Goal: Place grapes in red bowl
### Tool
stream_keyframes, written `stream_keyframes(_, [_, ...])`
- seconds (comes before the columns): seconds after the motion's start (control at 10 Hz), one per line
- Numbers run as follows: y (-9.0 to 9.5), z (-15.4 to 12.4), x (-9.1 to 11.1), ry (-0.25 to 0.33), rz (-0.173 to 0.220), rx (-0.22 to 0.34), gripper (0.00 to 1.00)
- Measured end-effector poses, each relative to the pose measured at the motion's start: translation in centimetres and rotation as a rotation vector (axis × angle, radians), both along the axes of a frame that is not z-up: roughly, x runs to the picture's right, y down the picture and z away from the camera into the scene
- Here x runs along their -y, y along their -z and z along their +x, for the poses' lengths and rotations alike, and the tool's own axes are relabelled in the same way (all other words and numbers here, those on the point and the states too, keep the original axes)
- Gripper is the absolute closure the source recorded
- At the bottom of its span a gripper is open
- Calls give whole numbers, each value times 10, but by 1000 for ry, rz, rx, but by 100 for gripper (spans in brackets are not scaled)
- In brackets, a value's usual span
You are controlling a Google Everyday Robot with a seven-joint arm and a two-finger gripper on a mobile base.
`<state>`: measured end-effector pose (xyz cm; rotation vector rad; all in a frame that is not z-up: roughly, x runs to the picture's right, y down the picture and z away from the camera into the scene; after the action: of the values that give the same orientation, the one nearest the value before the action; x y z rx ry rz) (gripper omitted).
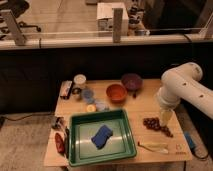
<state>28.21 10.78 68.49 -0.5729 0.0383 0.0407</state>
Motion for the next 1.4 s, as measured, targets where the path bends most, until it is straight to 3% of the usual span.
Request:
stream_keyframes(1.0, [0, 0, 0, 1, 0, 0, 20])
stream_keyframes(1.4, [-27, -5, -31, 30, -15, 40, 20])
